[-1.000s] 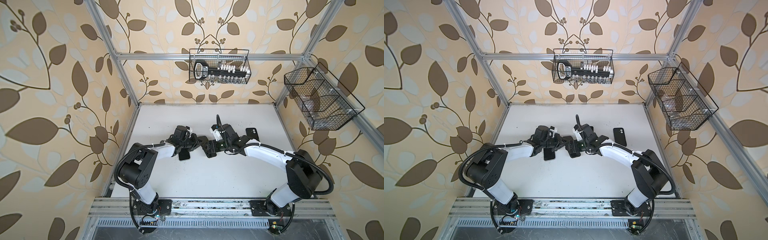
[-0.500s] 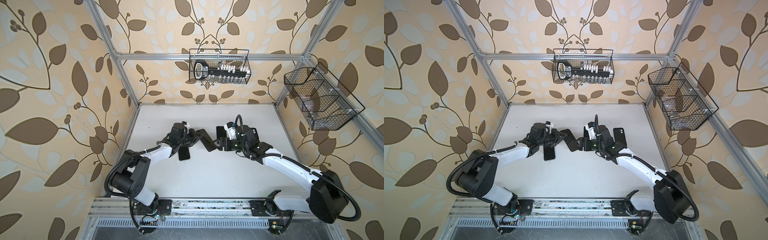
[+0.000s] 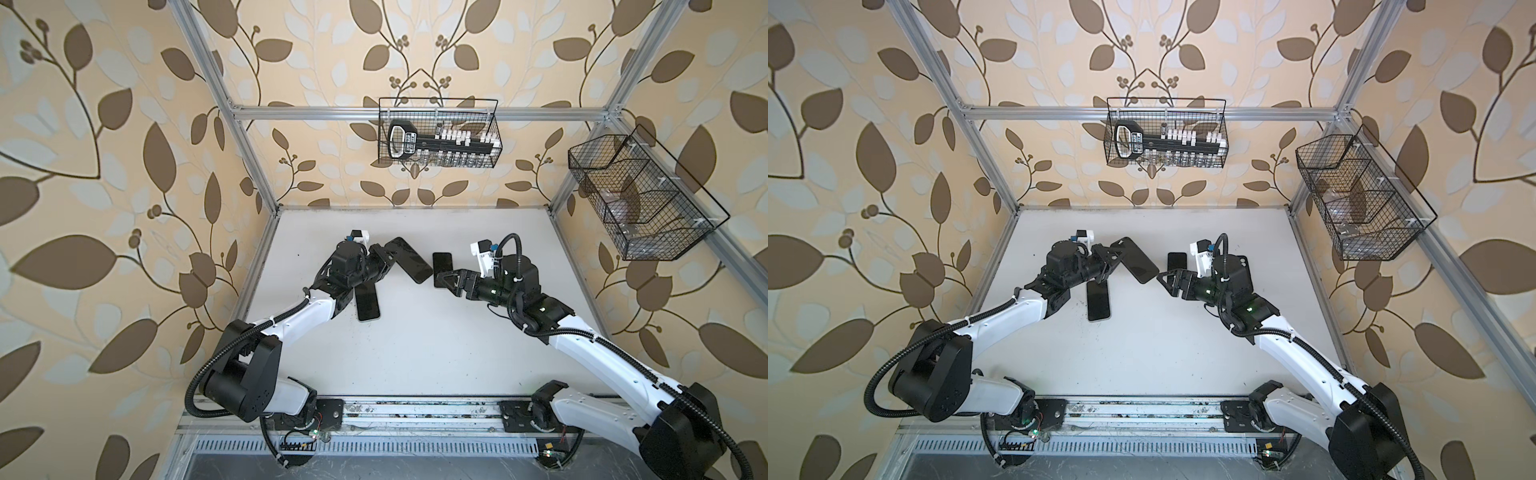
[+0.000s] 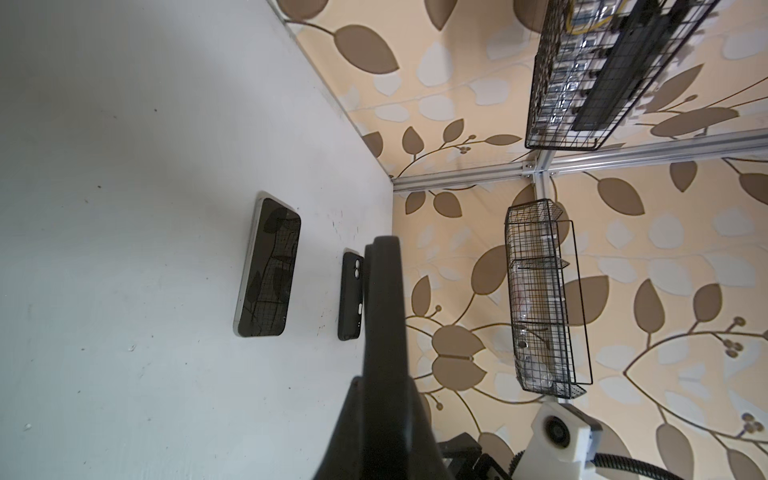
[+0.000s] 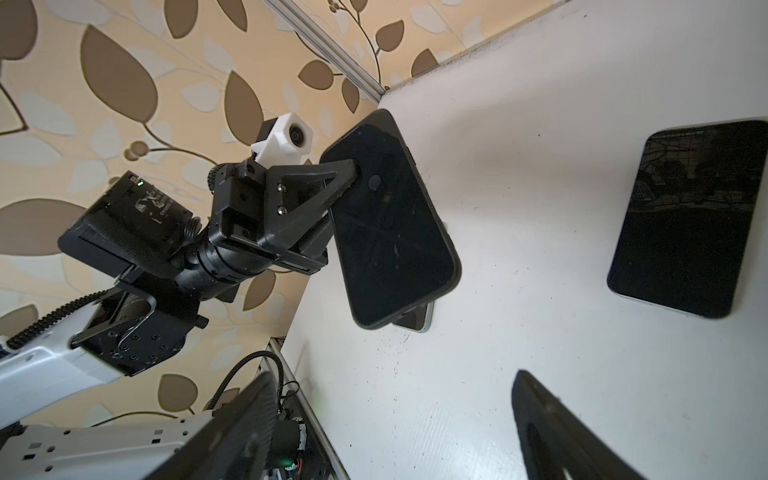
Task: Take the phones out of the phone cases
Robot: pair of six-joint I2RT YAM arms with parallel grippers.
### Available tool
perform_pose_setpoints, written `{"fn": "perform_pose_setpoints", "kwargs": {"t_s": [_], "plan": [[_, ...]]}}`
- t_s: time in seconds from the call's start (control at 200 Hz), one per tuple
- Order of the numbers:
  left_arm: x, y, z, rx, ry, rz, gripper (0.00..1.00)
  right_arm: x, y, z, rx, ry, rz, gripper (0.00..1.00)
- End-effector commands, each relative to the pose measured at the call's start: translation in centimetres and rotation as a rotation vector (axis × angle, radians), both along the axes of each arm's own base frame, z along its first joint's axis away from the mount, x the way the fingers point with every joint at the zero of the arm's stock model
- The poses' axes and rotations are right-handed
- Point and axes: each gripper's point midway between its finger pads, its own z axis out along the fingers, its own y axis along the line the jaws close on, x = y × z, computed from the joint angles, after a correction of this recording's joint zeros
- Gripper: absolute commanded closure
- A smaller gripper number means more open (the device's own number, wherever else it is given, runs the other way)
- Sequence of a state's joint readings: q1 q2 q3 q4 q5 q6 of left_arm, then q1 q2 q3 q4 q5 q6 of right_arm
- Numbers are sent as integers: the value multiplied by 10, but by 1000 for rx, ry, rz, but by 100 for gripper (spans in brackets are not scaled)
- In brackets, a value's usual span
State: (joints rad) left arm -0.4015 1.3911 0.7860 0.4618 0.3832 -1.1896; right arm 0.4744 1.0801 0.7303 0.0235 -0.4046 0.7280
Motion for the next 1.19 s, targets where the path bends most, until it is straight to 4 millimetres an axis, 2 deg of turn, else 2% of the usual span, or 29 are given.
{"fn": "perform_pose_setpoints", "kwargs": {"t_s": [0.0, 0.415, 1.015, 1.19], "plan": [[6, 8, 67, -92, -172, 45, 100, -3, 3, -1, 50, 7, 17, 13], [0, 18, 90, -129, -250, 81, 100, -3, 8, 2, 137, 2, 16, 14], [-8, 18, 113, -172, -310, 64, 100, 0, 16, 10, 196, -6, 29, 15], [-9, 18, 120, -228, -313, 63, 100, 2, 25, 17, 228, -22, 37, 17]]}}
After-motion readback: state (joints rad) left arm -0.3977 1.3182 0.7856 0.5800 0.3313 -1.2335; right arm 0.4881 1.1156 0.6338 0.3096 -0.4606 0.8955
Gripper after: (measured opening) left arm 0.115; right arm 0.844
